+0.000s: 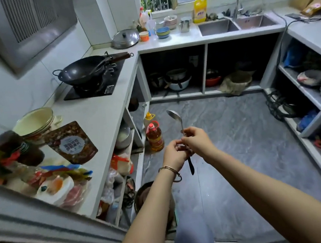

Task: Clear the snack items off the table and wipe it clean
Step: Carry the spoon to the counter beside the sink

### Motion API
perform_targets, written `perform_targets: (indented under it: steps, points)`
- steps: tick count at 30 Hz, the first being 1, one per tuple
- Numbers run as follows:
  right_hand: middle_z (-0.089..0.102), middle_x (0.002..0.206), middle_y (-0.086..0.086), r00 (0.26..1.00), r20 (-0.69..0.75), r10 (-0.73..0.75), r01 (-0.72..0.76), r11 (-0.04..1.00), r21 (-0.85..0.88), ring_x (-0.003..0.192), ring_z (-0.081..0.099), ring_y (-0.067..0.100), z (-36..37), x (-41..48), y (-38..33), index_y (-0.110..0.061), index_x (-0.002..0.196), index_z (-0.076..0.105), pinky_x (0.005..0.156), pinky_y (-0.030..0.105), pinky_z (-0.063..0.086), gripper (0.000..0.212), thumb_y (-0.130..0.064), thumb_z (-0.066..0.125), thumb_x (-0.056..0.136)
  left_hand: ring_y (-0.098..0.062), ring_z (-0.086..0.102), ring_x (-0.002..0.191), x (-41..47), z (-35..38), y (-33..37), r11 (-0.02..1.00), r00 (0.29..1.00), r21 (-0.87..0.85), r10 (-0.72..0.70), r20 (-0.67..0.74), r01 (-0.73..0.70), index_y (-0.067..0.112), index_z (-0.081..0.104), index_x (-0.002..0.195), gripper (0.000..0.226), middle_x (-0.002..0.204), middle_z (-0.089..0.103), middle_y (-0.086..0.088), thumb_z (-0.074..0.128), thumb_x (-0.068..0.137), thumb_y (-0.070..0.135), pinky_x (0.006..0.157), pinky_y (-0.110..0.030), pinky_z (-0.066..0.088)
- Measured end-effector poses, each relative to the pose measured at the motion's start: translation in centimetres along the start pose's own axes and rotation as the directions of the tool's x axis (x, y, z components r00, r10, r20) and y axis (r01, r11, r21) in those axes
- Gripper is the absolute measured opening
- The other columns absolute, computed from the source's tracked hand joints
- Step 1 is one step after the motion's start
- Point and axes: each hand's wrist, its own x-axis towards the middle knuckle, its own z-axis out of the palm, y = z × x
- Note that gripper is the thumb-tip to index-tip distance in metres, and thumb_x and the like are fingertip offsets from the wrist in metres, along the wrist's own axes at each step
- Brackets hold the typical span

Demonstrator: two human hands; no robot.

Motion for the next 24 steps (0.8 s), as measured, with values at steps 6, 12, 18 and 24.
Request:
perform_targets:
  steps: [6,12,18,24]
  points:
    - [0.065,0.098,0.005,0.992,-0.118,0.048,-0.043,0.998,0.043,0.098,0.065,0.026,-0.8,9.0,-0.2,-0.012,0.107,0.065,0.092,0.044,0.052,0.029,-0.004,0.057,0.08,-0.019,0.058,0.063,9.4,2.9,1.9,0.999,0.999,0.005,-0.038,0.017,0.038,0.013,0.045,0.079,0.029,0.069,0.056,-0.008,0.062,0.065,-0.007,0.063,-0.035,0.052]
    - [0.066,0.103,0.004,0.982,-0.182,0.052,-0.047,0.998,0.03,0.099,0.065,0.023,-3.5,20.9,-2.1,-0.016,0.109,0.064,0.09,0.043,0.053,0.031,-0.011,0.062,0.079,0.001,0.058,0.046,21.7,4.4,5.0,0.999,0.992,0.038,-0.011,0.127,0.007,0.011,0.047,0.078,0.033,0.056,0.058,-0.001,0.055,0.078,-0.021,0.047,-0.016,0.048]
    - [0.065,0.093,-0.003,0.979,-0.199,0.034,-0.027,0.999,0.036,0.094,0.066,0.021,-5.5,31.1,-6.2,-0.021,0.107,0.063,0.087,0.044,0.055,0.028,-0.016,0.063,0.079,0.003,0.057,0.045,32.8,5.1,9.8,0.996,0.977,0.071,0.029,0.21,-0.045,0.01,0.048,0.079,0.032,0.065,0.057,-0.007,0.059,0.077,-0.02,0.049,-0.014,0.05]
    - [0.064,0.093,-0.003,0.979,-0.202,0.007,-0.004,1.0,0.013,0.092,0.065,0.018,-7.2,38.9,-8.5,-0.02,0.109,0.061,0.08,0.038,0.057,0.026,-0.016,0.061,0.084,0.005,0.057,0.046,40.6,6.6,13.1,0.989,0.974,0.115,0.061,0.219,-0.088,0.01,0.048,0.08,0.031,0.064,0.056,-0.005,0.062,0.076,-0.018,0.048,-0.01,0.046]
